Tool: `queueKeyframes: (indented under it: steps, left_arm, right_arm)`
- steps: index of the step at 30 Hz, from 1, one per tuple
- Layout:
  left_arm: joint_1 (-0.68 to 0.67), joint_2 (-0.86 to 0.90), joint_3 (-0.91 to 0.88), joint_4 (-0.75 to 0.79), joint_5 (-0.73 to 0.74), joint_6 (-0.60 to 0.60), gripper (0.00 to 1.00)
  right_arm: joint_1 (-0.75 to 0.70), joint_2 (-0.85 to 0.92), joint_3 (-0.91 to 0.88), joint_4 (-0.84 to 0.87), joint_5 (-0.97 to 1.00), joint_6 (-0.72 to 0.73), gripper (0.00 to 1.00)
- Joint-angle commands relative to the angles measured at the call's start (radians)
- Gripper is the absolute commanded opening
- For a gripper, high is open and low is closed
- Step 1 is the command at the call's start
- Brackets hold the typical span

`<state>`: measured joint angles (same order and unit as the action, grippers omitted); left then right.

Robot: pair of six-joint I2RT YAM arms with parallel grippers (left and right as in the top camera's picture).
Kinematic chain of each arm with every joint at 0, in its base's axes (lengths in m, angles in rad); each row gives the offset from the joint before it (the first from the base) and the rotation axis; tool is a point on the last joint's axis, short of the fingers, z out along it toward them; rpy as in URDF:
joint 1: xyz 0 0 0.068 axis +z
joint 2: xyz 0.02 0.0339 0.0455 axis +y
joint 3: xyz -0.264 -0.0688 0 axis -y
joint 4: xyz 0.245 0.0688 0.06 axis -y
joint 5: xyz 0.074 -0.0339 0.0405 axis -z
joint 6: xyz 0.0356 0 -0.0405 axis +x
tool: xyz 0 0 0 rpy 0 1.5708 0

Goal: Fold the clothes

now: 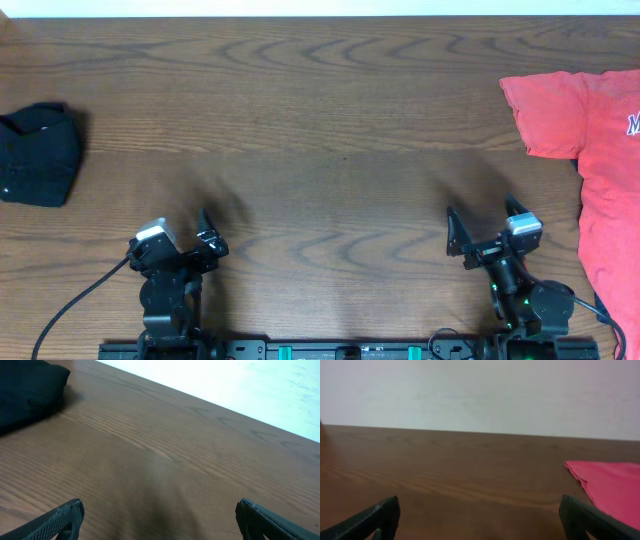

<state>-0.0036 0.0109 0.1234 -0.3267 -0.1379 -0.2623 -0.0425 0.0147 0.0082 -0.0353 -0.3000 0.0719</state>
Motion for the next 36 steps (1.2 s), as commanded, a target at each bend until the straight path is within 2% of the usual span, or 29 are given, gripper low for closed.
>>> queueKeyframes:
  steps: [1, 36]
  left_arm:
    - [0.005, -0.006, -0.023, -0.004, -0.013, -0.002, 0.98]
    - [0.005, -0.006, -0.023, -0.004, -0.013, -0.002, 0.98]
  right_arm:
    - [-0.017, -0.009, -0.003, -0.010, -0.030, 0.013, 0.99]
    - [-0.005, -0.009, -0.003, -0.012, -0.019, 0.002, 0.99]
